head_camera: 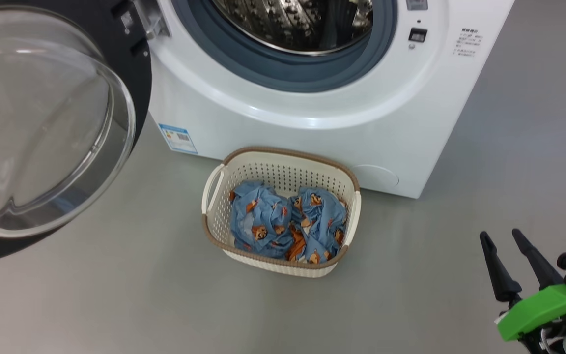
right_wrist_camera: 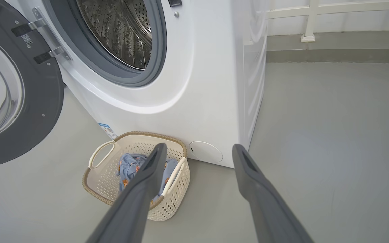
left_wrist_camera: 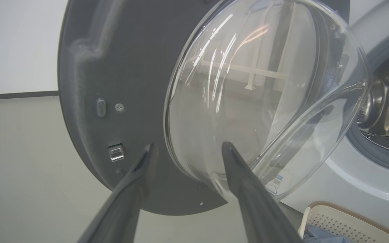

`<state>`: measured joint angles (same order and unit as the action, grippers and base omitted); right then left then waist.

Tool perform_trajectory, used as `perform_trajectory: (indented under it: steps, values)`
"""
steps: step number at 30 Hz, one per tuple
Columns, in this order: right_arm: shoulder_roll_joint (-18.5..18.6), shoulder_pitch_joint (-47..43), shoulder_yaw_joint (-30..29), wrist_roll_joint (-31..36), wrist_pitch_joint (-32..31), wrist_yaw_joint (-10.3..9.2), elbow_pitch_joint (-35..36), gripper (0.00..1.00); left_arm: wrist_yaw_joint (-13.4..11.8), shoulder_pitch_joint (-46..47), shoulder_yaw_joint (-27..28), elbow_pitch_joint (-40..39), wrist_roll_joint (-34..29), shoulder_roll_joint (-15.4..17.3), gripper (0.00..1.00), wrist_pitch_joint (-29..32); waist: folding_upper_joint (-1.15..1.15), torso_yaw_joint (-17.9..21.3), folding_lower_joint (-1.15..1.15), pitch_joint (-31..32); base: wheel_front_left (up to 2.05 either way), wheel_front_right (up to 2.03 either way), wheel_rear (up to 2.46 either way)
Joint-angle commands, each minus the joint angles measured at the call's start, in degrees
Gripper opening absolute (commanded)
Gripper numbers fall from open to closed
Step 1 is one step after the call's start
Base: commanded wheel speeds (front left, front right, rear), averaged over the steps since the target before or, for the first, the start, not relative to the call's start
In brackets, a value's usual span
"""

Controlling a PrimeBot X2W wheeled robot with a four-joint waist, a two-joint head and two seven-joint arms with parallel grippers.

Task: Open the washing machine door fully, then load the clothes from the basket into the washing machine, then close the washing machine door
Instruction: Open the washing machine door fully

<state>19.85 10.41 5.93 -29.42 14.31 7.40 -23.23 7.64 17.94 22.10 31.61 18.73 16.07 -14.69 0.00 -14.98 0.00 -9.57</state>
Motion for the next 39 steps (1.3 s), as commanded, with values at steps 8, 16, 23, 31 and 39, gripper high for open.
perform_trajectory:
  steps: [8,16,23,31,39]
  values:
    - [0.51,-3.35,0.07,-1.11,0.69,0.09,1.52,1.00,-0.16,-6.69,-5.70,-6.82,2.17,0.99,1.00,-0.30,0.00,1.80,0.00,3.97,0.00,0.00,0.00]
    - [0.49,-4.32,-1.52,-1.09,0.69,0.09,2.24,1.00,-0.15,-10.21,-14.21,-12.64,5.69,0.96,1.00,-0.30,0.00,5.36,0.00,4.54,0.00,0.00,0.00]
    - [0.07,-4.72,-2.48,-0.76,0.69,0.09,2.81,1.00,-0.15,-11.01,-19.42,-15.12,8.08,2.13,1.00,-0.30,0.00,9.17,0.00,4.36,0.00,0.00,0.00]
    - [-0.18,-4.53,-3.39,-0.62,0.69,0.09,3.08,1.00,-0.15,-10.47,-22.55,-16.63,8.25,2.24,1.00,-0.30,0.00,13.24,0.00,3.61,0.00,0.00,0.00]
    - [-0.42,-4.47,-3.80,-0.44,0.69,0.09,3.41,1.00,-0.15,-10.25,-24.32,-17.61,9.27,2.14,1.00,-0.30,0.00,16.07,0.00,3.52,0.00,0.00,0.00]
